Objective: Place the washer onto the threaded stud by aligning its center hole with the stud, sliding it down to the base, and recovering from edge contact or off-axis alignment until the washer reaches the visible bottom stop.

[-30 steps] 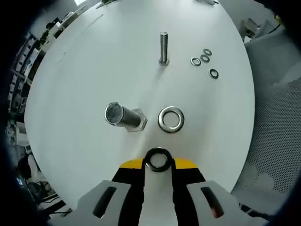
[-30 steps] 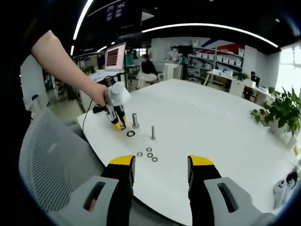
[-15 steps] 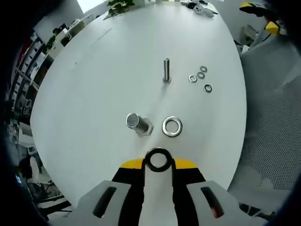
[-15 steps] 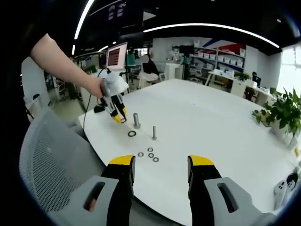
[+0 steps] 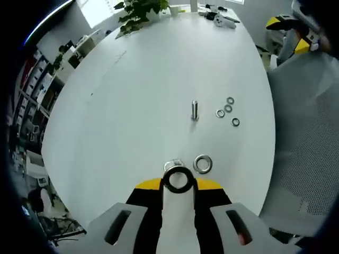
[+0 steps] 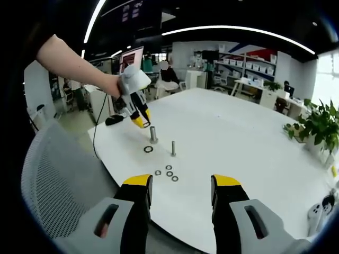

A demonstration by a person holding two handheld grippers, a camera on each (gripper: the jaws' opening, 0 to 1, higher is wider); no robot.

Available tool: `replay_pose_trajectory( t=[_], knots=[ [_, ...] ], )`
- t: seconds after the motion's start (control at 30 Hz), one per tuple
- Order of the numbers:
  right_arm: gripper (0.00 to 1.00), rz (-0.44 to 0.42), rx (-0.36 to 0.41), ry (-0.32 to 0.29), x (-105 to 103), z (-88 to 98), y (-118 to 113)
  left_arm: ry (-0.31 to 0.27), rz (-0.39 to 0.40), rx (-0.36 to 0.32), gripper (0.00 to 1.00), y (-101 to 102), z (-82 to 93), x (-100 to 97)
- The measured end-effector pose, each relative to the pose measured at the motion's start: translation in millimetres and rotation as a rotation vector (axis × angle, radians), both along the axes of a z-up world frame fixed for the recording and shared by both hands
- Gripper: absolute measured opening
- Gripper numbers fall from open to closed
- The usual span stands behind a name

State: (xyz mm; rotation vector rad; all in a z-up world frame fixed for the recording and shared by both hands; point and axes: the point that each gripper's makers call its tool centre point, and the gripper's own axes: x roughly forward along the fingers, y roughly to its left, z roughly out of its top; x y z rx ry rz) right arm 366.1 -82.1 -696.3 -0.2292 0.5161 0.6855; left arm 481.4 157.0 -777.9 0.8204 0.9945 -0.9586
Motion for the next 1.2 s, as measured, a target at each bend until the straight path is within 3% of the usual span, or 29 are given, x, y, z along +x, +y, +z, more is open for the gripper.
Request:
replay_pose_trajectory(
  t=[0.23, 0.9, 1.2],
  knots=[
    [0.47, -0.006, 0.0, -0.002, 0.2, 0.3, -1.0, 0.017, -0.003, 0.029, 0.19, -0.9, -8.5, 12.9],
    [0.46, -0.014, 0.001, -0.006, 1.5, 1.3, -2.3, 0.051, -0.015, 0.075, 0.19, -5.1, -25.4, 10.7],
    [0.46, -0.016, 0.001, -0.004, 2.0, 0.7, -2.8, 0.039, -0.01, 0.096, 0.2, -4.1, -35.6, 11.3]
  ],
)
